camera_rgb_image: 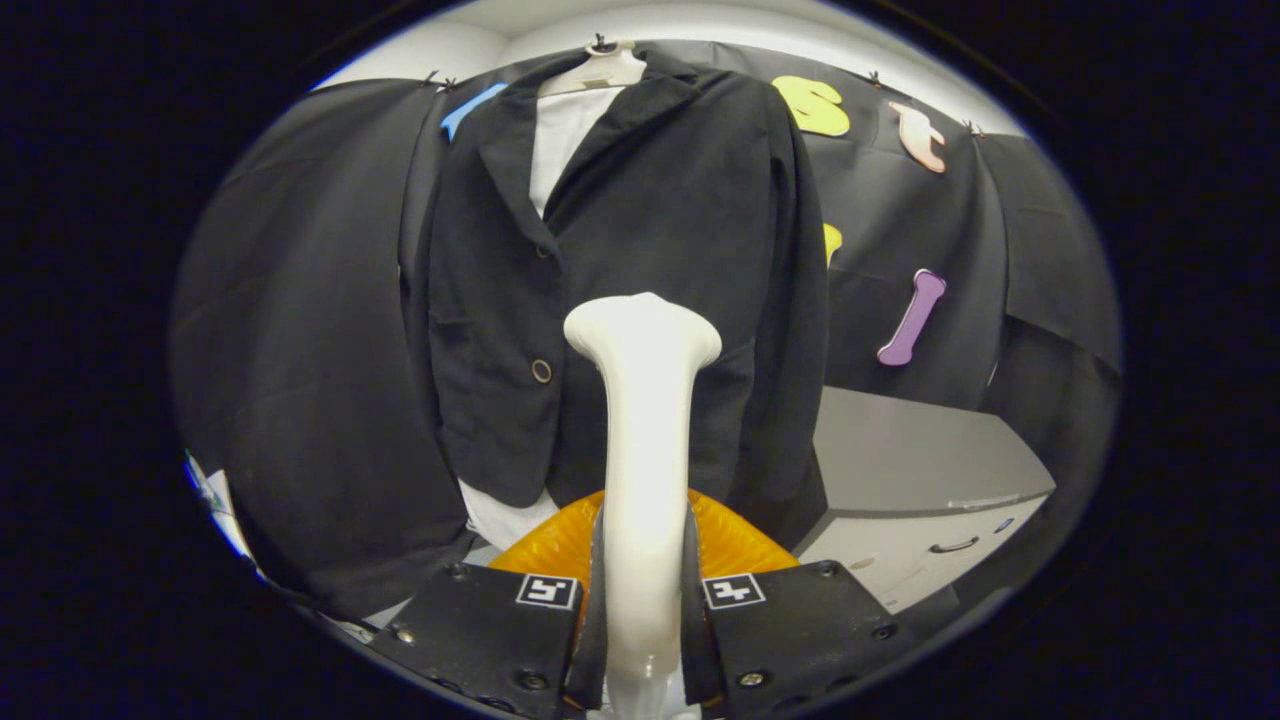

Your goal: Iron the clothes twice with a garment steamer, once on the left side and once on the right side.

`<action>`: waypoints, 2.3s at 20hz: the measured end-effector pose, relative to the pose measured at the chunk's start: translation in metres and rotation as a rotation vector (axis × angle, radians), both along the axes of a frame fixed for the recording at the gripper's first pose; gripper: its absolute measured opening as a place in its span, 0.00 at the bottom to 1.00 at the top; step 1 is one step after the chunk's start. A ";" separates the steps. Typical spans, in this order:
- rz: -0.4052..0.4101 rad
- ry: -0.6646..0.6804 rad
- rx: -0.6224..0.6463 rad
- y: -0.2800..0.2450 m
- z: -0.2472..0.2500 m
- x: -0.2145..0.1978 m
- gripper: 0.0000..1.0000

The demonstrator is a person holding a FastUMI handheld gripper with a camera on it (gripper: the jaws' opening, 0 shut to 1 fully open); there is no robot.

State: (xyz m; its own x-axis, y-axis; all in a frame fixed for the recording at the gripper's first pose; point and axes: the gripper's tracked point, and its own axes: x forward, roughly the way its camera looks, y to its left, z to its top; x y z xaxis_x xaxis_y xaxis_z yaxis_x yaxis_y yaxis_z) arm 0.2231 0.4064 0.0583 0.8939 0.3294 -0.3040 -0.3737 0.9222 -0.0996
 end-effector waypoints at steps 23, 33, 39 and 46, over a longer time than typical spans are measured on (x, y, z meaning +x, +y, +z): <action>-0.003 0.103 -0.012 -0.021 -0.053 -0.017 0.32; 0.068 -0.126 0.104 0.029 0.104 -0.051 0.32; 0.153 -0.222 0.127 0.101 0.165 -0.064 0.32; 0.204 -0.281 0.093 0.182 0.203 -0.063 0.32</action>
